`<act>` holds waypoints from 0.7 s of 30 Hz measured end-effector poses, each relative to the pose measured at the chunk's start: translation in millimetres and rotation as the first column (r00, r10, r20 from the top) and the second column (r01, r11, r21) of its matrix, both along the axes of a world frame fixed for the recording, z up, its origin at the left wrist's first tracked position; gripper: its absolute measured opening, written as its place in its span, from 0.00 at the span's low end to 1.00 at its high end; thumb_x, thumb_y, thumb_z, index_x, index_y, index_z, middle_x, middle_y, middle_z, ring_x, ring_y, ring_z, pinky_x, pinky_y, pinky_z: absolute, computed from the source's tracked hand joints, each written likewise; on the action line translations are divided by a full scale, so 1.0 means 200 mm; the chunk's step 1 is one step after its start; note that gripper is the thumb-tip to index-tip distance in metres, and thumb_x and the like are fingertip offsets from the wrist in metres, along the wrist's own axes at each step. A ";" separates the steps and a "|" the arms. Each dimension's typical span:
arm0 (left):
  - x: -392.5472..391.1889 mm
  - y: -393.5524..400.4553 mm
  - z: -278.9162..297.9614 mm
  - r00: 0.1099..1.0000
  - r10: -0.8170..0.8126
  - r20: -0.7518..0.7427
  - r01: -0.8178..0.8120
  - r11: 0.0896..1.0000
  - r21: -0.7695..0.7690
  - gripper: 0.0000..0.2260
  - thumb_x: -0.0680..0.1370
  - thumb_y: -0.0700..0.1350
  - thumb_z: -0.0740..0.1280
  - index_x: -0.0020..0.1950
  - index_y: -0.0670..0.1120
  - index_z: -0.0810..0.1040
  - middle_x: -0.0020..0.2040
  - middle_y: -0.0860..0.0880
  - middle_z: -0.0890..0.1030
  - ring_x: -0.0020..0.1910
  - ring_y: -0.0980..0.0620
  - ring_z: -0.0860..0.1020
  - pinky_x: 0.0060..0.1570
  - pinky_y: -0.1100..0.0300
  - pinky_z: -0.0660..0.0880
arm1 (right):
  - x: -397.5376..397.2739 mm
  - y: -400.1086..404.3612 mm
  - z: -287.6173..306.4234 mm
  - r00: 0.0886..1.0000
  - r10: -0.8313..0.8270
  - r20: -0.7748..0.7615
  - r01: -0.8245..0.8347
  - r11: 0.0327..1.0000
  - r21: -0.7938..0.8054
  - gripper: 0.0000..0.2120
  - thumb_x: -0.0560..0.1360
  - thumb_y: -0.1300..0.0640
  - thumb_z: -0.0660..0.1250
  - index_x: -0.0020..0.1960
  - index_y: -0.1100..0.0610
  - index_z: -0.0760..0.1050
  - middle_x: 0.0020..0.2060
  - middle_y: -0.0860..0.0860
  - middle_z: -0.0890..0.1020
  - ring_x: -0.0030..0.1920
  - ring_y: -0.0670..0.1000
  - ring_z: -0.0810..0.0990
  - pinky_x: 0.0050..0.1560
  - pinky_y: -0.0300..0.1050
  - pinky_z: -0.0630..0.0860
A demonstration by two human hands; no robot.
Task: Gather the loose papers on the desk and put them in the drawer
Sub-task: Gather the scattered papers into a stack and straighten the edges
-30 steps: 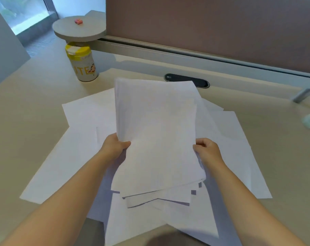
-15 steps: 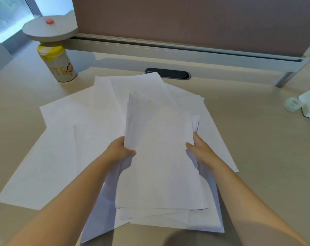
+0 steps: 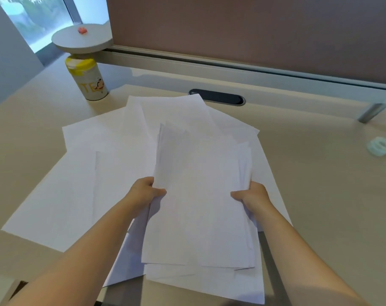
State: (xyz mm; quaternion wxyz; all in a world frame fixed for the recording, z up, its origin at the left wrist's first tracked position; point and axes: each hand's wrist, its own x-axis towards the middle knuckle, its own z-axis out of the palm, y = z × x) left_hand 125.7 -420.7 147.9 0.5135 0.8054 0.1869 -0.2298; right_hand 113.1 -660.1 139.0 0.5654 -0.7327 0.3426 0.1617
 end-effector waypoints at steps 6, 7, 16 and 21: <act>-0.01 0.03 0.01 0.988 0.094 0.120 -0.106 0.990 0.097 0.07 0.72 0.33 0.62 0.35 0.42 0.71 0.34 0.45 0.71 0.31 0.49 0.67 0.33 0.60 0.63 | 0.03 -0.03 0.02 0.993 0.090 0.077 -0.088 0.996 -0.030 0.11 0.77 0.64 0.57 0.37 0.62 0.70 0.34 0.57 0.73 0.34 0.54 0.71 0.32 0.40 0.67; -0.01 0.04 0.01 0.979 0.143 0.143 -0.158 0.982 0.099 0.07 0.73 0.33 0.61 0.37 0.42 0.72 0.36 0.45 0.72 0.32 0.50 0.69 0.33 0.60 0.64 | 0.04 -0.04 0.02 0.990 0.118 0.074 -0.113 0.991 -0.065 0.15 0.77 0.65 0.55 0.31 0.59 0.65 0.30 0.54 0.68 0.30 0.51 0.66 0.28 0.39 0.61; 0.09 0.11 0.03 0.895 0.394 0.211 -0.422 0.901 0.106 0.14 0.78 0.37 0.59 0.63 0.35 0.70 0.62 0.36 0.75 0.60 0.38 0.73 0.54 0.53 0.68 | 0.13 -0.12 0.02 0.988 0.078 0.131 -0.049 0.976 -0.214 0.12 0.77 0.68 0.53 0.37 0.61 0.67 0.38 0.54 0.71 0.38 0.52 0.69 0.40 0.39 0.67; 0.22 0.12 0.02 0.891 0.417 0.179 -0.443 0.884 0.149 0.14 0.79 0.39 0.57 0.62 0.34 0.69 0.63 0.36 0.74 0.63 0.37 0.71 0.56 0.51 0.68 | 0.23 -0.10 0.02 0.978 0.139 0.153 -0.088 0.949 -0.302 0.15 0.77 0.68 0.52 0.32 0.59 0.61 0.34 0.49 0.67 0.42 0.51 0.66 0.32 0.39 0.62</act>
